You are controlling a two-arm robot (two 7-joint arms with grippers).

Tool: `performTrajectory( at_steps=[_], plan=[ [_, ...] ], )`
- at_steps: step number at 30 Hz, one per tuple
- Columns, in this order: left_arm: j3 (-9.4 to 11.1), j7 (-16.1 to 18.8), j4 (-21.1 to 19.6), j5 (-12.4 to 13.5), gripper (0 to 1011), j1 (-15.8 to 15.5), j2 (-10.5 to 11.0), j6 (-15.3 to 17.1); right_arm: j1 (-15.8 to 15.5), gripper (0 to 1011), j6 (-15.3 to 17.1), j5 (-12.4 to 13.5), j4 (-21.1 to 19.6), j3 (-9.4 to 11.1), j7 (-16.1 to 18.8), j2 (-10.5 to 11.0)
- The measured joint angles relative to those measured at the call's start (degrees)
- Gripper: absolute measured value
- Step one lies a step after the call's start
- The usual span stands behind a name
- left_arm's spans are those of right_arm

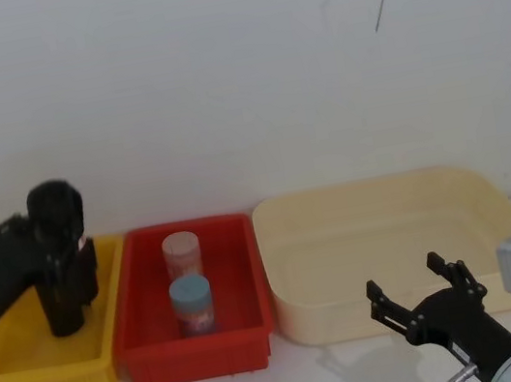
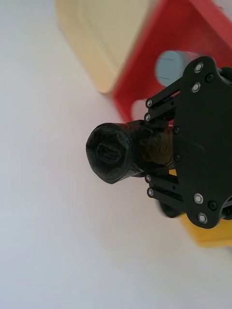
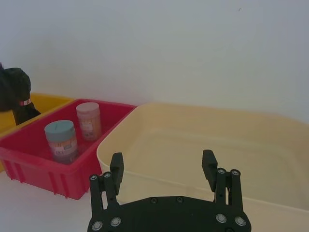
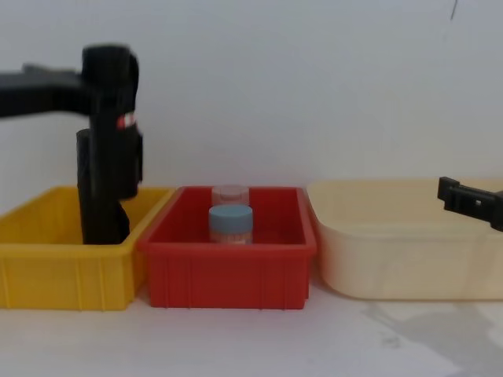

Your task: Pick up the garbage bag with the one hand and transfer it to the other hand.

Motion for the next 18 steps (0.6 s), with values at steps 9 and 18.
performTrajectory(
  at_steps=[9, 18],
  plan=[
    [0.68, -5.12, -0.01, -2.5, 375, -5.7, -1.11, -0.06, 0.0, 1000, 0.0, 0.0, 0.0, 0.0, 0.0, 0.0],
    [2.79, -10.16, 4.06, -5.43, 375, -10.51, -4.13, -1.25, 0.0, 999, 0.0, 0.0, 0.0, 0.0, 0.0, 0.0]
  ],
)
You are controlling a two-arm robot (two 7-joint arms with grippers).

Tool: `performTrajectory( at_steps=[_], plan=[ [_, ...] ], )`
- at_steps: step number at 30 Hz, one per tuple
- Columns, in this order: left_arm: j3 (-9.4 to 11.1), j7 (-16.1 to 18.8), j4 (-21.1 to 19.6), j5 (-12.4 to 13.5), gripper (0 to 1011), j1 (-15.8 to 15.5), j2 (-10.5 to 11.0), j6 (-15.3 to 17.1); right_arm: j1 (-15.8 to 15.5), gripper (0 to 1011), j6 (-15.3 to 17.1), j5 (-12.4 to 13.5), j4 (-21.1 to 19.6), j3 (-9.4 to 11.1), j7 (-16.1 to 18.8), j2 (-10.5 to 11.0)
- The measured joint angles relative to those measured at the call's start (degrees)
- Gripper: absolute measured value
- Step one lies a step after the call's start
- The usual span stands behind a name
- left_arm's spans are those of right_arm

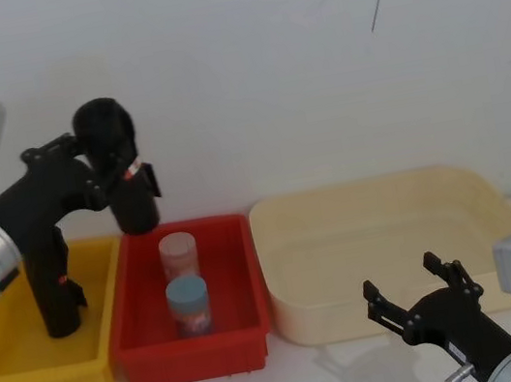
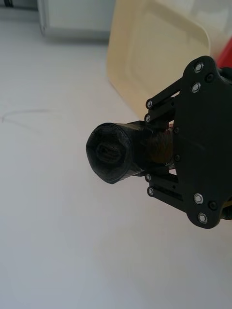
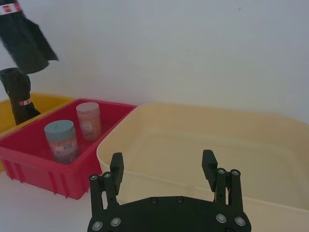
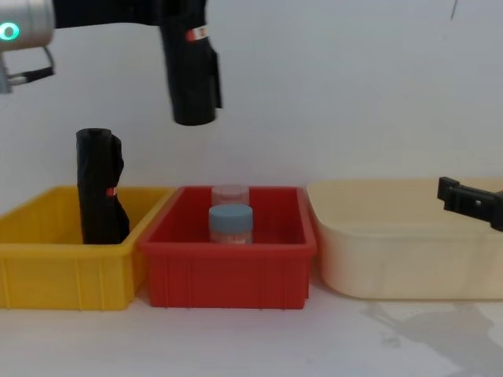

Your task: Pick up the garbage bag with the one hand and transfer it to the other hand.

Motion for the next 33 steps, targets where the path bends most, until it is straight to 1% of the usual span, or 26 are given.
performTrajectory(
  at_steps=[4, 7, 8, 10, 13, 14, 18, 21, 22, 25, 28, 29, 31, 33],
  plan=[
    [1.25, -2.08, 2.71, -1.19, 375, -1.76, -1.65, -0.44, 0.0, 1000, 0.0, 0.0, 0.0, 0.0, 0.0, 0.0],
    [2.39, -4.12, 5.66, -2.31, 375, -3.43, -3.26, -0.84, 0.01, 1000, 0.0, 0.0, -0.01, 0.0, 0.03, 0.0],
    [2.39, -4.12, 5.66, -2.31, 375, -3.43, -3.26, -0.84, 0.04, 1000, 0.01, 0.0, -0.02, -0.01, 0.09, 0.0],
    [3.05, -5.31, 7.25, -2.95, 375, -4.34, -4.05, -0.99, 0.15, 1000, 0.08, 0.0, -0.06, -0.07, 0.4, 0.07],
    [4.13, -7.48, 10.06, -3.91, 375, -5.91, -5.34, -1.04, 0.49, 1000, 0.31, 0.01, -0.23, -0.28, 1.26, 0.34],
    [4.13, -7.48, 10.06, -3.91, 375, -5.91, -5.34, -1.04, 0.6, 999, 0.38, 0.02, -0.27, -0.34, 1.48, 0.41],
    [5.48, -10.41, 13.27, -5.06, 375, -7.73, -6.63, -1.01, 1.32, 999, 1.05, 0.17, -0.6, -0.72, 3.09, 0.89],
    [6.42, -12.22, 15.33, -5.65, 375, -8.94, -7.44, -0.87, 2.07, 999, 1.84, 0.45, -0.87, -1.1, 4.46, 1.23],
    [6.42, -12.22, 15.33, -5.65, 375, -8.94, -7.44, -0.87, 2.3, 1000, 2.07, 0.53, -0.92, -1.23, 4.81, 1.29],
    [7.59, -14.42, 17.62, -6.15, 375, -10.38, -8.29, -0.63, 3.83, 1000, 3.49, 0.94, -1.03, -1.96, 6.48, 1.44],
    [8.23, -15.43, 18.78, -6.36, 375, -11.1, -8.72, -0.51, 5.1, 1000, 4.7, 1.14, -0.87, -2.5, 7.48, 1.31],
    [8.66, -16.15, 19.65, -6.48, 375, -11.64, -9.04, -0.44, 5.1, 1000, 4.7, 1.14, -0.87, -2.5, 7.48, 1.31],
    [9.03, -16.71, 20.31, -6.56, 375, -12.05, -9.3, -0.4, 6.46, 1000, 5.65, 1.16, -0.32, -3.04, 8.22, 1.0],
    [9.83, -17.82, 21.76, -6.73, 375, -12.89, -9.82, -0.36, 7.23, 1000, 6.12, 1.15, 0.06, -3.33, 8.57, 0.82]
  ],
)
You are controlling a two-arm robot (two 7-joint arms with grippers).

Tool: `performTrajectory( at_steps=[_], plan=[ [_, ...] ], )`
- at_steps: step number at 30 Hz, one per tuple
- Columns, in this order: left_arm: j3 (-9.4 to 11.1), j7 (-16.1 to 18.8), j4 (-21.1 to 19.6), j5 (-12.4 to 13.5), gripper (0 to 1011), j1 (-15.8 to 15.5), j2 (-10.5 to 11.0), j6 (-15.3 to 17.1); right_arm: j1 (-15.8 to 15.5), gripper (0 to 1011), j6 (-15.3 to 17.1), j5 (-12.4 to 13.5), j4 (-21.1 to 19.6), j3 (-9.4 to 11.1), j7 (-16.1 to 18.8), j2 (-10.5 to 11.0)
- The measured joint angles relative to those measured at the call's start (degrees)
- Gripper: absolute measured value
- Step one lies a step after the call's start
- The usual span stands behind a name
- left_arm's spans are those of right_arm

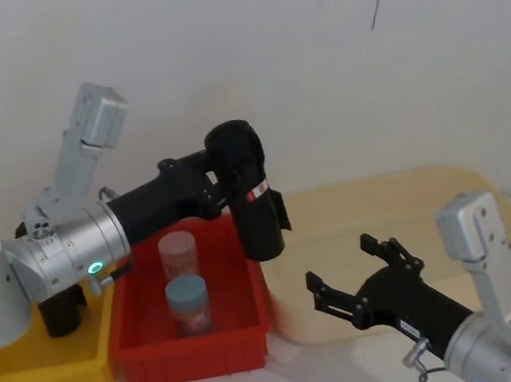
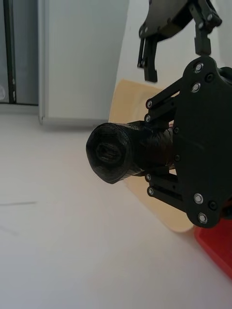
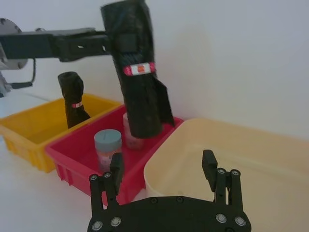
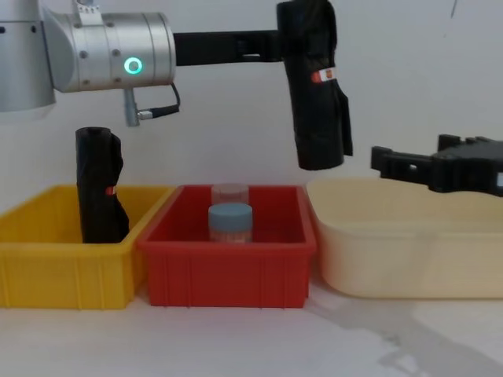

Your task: Pick up the garbage bag with the one hand and transfer it to the other hand.

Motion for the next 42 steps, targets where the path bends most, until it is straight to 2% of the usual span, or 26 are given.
performTrajectory(
  at_steps=[15, 28, 42],
  plan=[
    [2.71, -4.42, 5.05, -0.71, 375, -2.79, -1.55, -0.22, 5.99, 999, 1.71, -1.82, 4.8, -2.09, 1.34, -2.31],
    [4.24, -7.17, 8.72, -1.43, 375, -4.61, -2.67, -1.34, 9.27, 1000, 2.04, -3.17, 8.33, -3.6, 2.04, -4.71],
    [5.43, -9.52, 11.91, -2.07, 375, -6.32, -3.71, -2.67, 12.05, 1000, 1.81, -4.07, 12.33, -3.96, 2.04, -7.17]
  ],
)
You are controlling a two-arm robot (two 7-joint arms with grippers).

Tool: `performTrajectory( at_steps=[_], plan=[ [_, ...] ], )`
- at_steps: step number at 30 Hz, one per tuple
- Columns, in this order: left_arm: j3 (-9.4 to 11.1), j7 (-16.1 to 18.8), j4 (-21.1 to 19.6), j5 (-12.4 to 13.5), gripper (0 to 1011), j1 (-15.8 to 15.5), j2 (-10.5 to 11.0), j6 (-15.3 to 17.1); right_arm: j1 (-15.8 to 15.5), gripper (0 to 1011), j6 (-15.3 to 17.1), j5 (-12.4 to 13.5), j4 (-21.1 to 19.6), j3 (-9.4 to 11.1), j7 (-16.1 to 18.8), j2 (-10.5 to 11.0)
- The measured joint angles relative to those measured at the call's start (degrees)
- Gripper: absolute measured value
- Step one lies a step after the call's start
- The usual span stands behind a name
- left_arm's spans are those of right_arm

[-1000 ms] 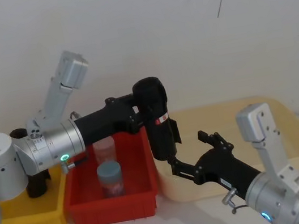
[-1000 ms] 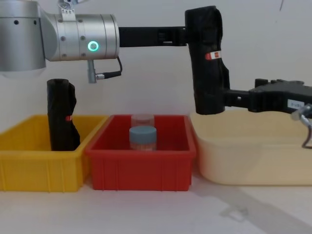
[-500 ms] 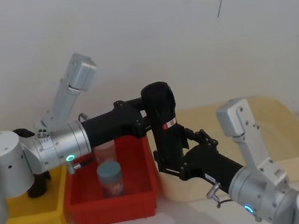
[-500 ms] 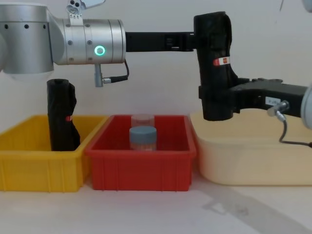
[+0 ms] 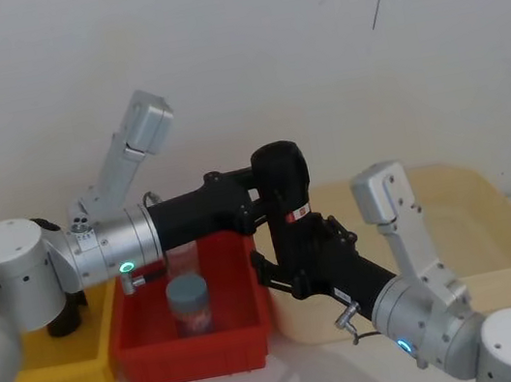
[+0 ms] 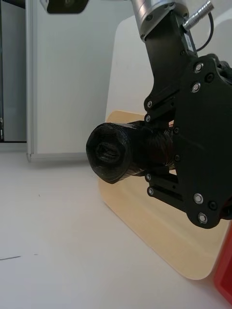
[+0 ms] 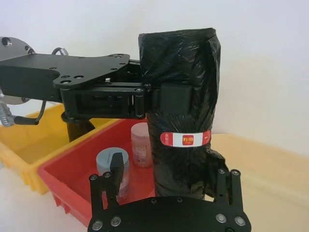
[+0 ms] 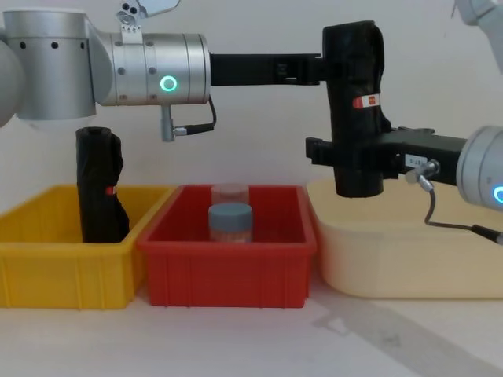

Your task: Pick up the garbage bag with the one hand and transfer it to the other hand.

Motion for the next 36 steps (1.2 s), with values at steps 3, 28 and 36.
performTrajectory(
  at_steps=[3, 28, 36],
  plan=[
    [0.17, -0.29, 0.45, -0.08, 375, -0.22, -0.12, -0.17, 0.35, 1000, -0.06, -0.12, 0.54, 0.0, -0.02, -0.3],
    [0.74, -1.25, 1.91, -0.33, 375, -1.02, -0.5, -0.73, 1.84, 536, -0.36, -0.64, 2.81, 0.08, -0.28, -1.57],
    [0.8, -1.35, 2.0, -0.34, 488, -1.06, -0.55, -0.8, 1.9, 533, -0.39, -0.68, 2.91, 0.13, -0.28, -1.69]
  ],
)
